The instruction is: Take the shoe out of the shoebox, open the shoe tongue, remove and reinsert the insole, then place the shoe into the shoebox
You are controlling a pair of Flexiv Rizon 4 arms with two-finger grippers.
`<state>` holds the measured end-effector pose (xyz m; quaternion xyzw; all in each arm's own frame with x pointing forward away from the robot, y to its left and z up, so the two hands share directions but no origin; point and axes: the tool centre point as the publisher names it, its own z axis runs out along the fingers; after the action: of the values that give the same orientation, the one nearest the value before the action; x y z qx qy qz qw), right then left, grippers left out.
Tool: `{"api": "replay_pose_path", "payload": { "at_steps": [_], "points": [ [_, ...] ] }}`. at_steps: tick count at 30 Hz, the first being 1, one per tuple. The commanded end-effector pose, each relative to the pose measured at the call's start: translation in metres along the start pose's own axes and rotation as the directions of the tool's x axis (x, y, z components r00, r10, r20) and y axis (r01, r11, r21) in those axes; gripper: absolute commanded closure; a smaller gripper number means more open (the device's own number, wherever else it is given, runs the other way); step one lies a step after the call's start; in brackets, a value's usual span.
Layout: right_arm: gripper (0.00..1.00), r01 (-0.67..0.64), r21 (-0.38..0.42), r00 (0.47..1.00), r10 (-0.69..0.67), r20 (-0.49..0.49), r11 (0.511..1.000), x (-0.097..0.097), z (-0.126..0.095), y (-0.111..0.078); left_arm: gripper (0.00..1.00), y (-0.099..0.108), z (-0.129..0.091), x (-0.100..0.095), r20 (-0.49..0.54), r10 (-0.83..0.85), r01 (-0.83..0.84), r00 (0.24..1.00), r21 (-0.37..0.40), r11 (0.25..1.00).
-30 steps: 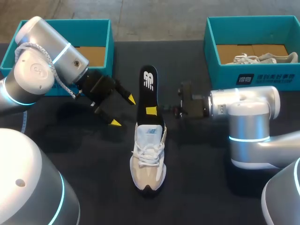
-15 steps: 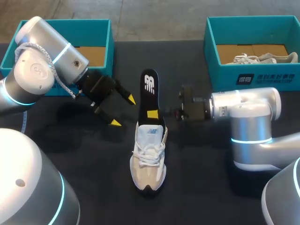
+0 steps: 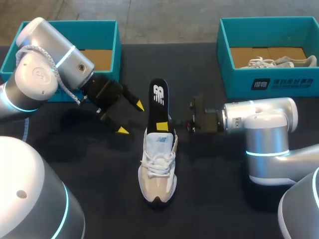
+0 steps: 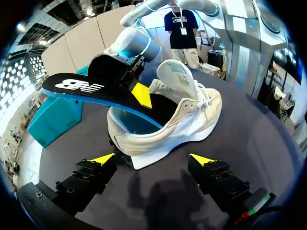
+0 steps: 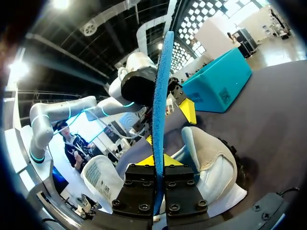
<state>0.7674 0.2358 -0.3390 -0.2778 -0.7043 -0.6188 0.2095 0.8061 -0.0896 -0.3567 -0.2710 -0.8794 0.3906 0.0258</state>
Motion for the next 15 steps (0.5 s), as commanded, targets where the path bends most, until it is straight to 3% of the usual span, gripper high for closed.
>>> {"api": "replay_pose_path", "payload": {
  "at_steps": [1,15],
  "points": [
    [1.00,-0.003,0.005,1.000,0.003,0.001,1.000,0.002,0.001,-0.004,0.00,0.000,0.000,0.000,-0.001,0.000,0.000,1.000,-0.003,1.000],
    [1.00,-0.038,0.049,0.999,0.039,-0.017,0.998,0.003,0.001,-0.017,0.00,0.000,0.000,0.000,-0.001,0.000,0.000,1.000,-0.003,1.000]
  ]
}}
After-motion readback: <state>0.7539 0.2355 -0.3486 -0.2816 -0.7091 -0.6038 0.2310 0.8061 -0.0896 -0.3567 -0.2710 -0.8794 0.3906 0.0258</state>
